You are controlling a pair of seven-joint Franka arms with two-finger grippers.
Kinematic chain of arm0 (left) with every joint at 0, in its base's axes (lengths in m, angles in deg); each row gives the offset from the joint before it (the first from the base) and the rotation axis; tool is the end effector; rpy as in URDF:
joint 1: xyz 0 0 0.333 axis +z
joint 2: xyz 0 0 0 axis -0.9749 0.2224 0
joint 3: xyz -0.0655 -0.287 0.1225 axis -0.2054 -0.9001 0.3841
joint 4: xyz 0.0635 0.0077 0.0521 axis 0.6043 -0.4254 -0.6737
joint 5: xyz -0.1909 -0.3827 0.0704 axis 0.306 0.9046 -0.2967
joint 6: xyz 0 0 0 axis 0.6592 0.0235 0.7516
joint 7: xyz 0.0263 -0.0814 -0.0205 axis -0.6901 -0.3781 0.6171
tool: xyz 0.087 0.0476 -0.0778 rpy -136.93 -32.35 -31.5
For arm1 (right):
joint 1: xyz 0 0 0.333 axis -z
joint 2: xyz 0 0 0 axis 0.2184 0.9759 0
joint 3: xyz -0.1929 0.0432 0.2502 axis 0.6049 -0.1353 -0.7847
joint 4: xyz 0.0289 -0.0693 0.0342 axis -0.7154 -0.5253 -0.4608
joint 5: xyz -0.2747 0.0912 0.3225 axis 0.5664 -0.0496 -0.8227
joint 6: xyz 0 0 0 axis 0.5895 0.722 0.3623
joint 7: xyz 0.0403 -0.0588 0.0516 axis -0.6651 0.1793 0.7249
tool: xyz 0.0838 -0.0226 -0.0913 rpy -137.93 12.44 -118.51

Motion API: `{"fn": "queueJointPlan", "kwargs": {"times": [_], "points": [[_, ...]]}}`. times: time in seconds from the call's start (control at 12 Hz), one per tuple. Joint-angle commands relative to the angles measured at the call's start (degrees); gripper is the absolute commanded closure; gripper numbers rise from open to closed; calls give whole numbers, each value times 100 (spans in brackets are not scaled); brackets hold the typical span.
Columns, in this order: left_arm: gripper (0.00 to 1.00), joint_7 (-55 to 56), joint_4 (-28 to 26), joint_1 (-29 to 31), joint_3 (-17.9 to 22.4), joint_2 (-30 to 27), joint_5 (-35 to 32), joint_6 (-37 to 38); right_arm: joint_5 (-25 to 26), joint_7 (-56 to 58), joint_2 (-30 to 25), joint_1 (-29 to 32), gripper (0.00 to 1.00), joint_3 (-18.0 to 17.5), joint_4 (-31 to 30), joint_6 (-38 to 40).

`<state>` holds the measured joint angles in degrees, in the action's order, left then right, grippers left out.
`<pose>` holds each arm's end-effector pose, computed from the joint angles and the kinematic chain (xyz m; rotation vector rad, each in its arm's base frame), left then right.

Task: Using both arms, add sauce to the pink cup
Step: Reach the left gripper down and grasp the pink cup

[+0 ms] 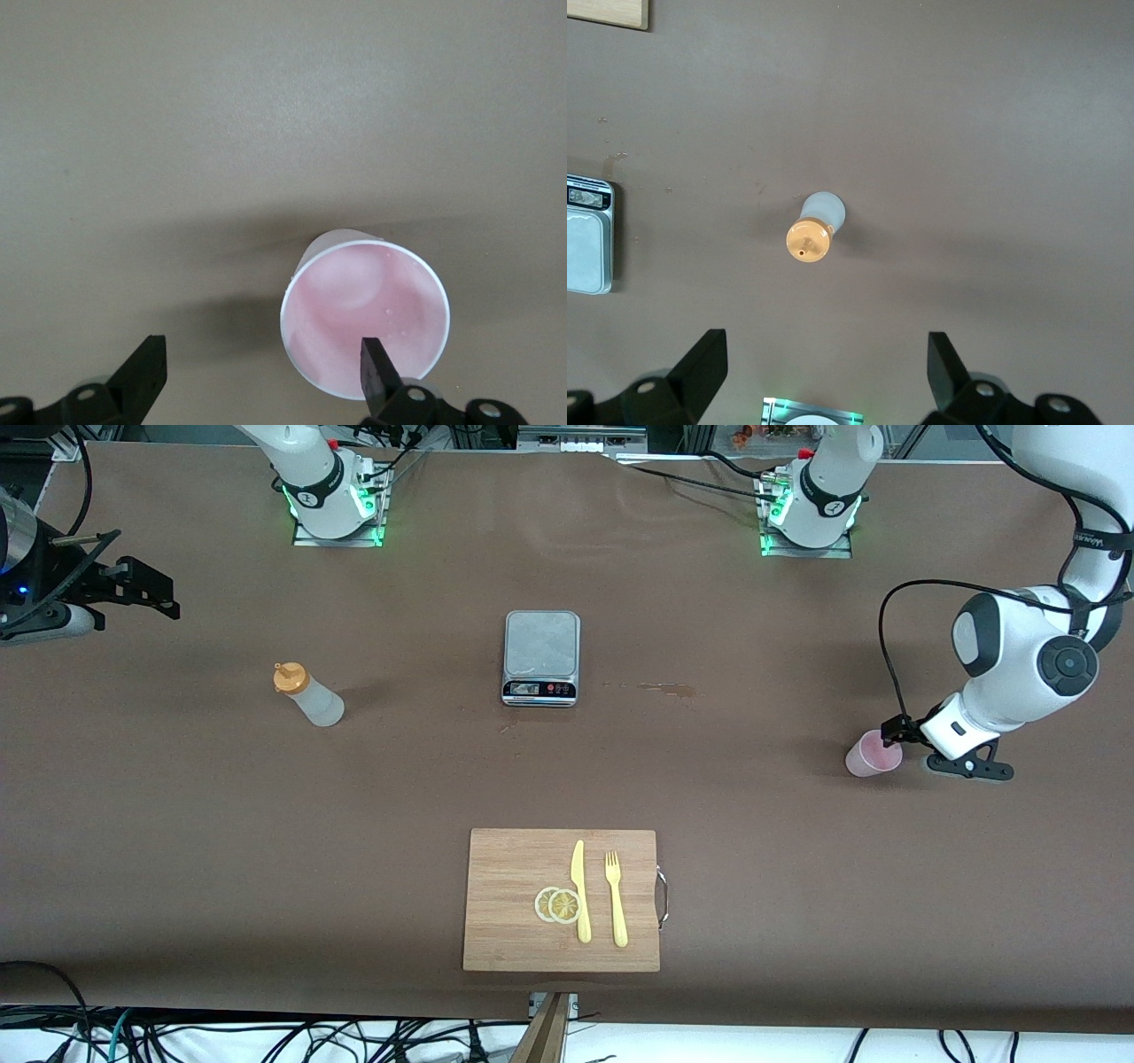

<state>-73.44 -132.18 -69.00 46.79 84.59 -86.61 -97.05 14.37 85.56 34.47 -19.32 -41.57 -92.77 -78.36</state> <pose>0.5789 0.0830 0.2013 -3.1040 0.2146 0.0662 0.5674 0.0014 0.5697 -3.1095 -0.2542 0.1482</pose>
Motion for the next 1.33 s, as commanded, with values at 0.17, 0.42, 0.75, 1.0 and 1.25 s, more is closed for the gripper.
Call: {"fn": "queueJointPlan", "kwargs": {"times": [0.17, 0.42, 0.75, 1.0, 1.25], "points": [[8, -104, -124, 64, -20, 162, -84, -414, 72, 51, -20, 11, 0, -12, 5, 41], [41, -95, -98, 56, -29, 172, -48, -415, 72, 42, -20, 2, 0, -12, -4, 41], [81, -25, -62, 29, -29, 171, 170, -362, 72, 42, -20, 11, 0, -12, -4, 33], [100, -25, -27, -6, -37, 163, 259, -345, 72, 42, -20, 2, 0, -12, -4, 33], [100, -7, 113, -146, -90, 119, 565, -196, 72, 42, -20, 2, 0, -12, -4, 24]]}}
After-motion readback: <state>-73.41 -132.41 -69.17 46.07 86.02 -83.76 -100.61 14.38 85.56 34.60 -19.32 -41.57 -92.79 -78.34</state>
